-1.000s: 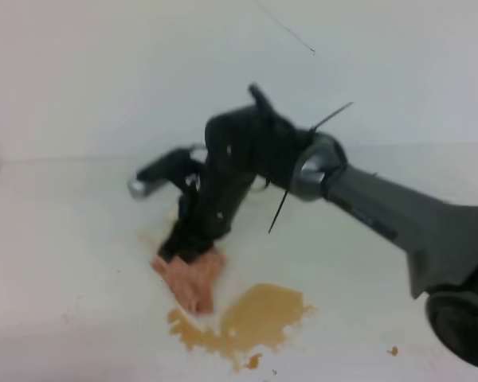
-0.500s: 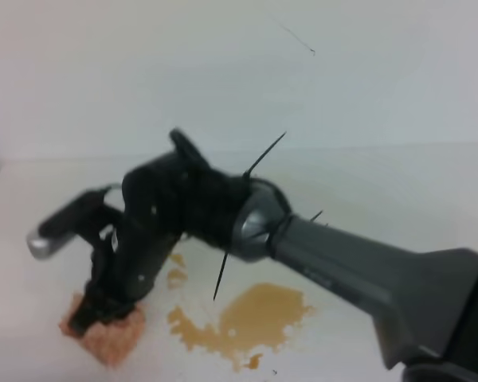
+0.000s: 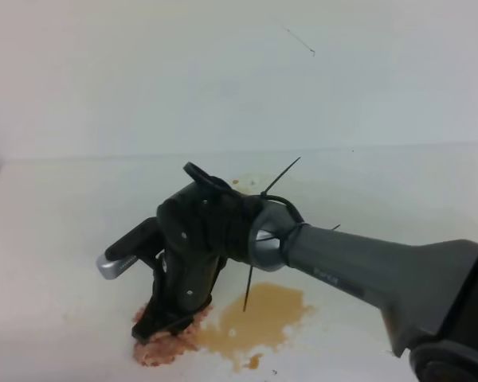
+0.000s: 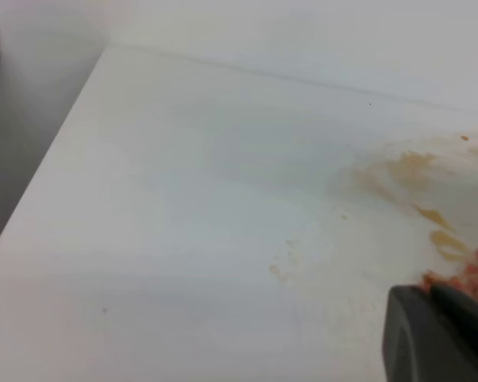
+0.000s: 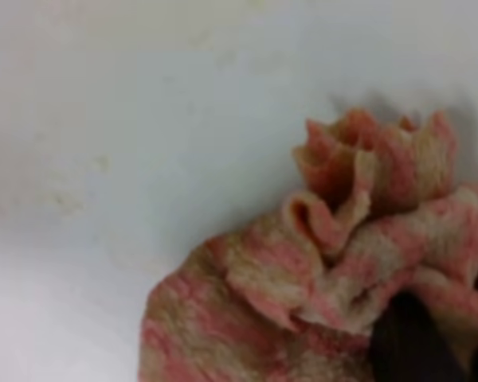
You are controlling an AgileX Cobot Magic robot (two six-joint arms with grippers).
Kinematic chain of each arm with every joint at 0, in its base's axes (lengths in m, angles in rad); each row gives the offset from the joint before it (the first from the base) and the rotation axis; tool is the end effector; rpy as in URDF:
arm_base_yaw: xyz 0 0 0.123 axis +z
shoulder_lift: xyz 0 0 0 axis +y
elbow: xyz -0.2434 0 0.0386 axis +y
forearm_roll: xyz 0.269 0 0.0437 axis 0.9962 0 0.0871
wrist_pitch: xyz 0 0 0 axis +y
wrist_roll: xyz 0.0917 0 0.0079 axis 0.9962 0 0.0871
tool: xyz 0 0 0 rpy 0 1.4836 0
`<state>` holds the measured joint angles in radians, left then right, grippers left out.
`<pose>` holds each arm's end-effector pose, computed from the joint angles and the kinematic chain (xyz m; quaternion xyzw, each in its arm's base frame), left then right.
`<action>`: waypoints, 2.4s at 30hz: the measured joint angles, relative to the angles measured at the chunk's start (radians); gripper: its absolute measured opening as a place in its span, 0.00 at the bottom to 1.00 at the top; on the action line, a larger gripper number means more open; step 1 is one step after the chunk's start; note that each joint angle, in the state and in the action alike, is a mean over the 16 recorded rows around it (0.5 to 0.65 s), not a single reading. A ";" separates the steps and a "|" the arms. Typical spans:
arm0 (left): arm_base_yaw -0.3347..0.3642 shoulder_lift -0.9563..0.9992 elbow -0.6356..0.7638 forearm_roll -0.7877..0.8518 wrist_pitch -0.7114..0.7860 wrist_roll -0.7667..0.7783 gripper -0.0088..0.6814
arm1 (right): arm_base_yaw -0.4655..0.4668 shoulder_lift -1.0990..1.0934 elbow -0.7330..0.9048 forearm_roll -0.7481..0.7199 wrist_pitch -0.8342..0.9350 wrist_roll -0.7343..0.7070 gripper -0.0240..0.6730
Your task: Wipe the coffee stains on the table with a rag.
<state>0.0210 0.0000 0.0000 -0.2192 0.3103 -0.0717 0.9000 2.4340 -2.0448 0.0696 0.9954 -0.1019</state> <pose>0.1154 -0.0037 0.1855 -0.0965 0.7731 -0.1068 0.6177 0.3068 0.3953 0.1018 -0.4625 0.8755 0.0819 0.1133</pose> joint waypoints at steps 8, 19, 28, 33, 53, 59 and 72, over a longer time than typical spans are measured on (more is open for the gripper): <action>0.000 0.000 0.000 0.000 0.000 0.000 0.01 | -0.043 -0.115 0.206 0.001 -0.129 -0.024 0.20; 0.000 -0.007 0.000 0.000 0.000 0.000 0.01 | -0.155 -0.311 0.568 0.013 -0.329 -0.096 0.20; 0.000 -0.014 0.000 0.000 0.000 0.000 0.01 | -0.253 -0.418 0.765 0.042 -0.422 -0.162 0.20; 0.000 -0.014 0.000 0.000 0.000 0.000 0.01 | -0.276 -0.485 0.809 0.147 -0.435 -0.267 0.19; 0.000 -0.015 0.000 0.000 0.000 0.000 0.01 | -0.218 -0.464 0.783 0.699 -0.359 -0.780 0.19; 0.000 -0.015 0.000 0.000 0.000 0.000 0.01 | -0.216 -0.369 0.701 0.572 -0.363 -0.651 0.19; 0.000 -0.017 0.002 0.000 -0.001 0.000 0.01 | -0.335 -0.290 0.580 0.149 -0.331 -0.269 0.19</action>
<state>0.0208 -0.0170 0.0025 -0.2191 0.3094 -0.0716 0.5650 2.1439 -1.4644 0.2181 0.6640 -0.3704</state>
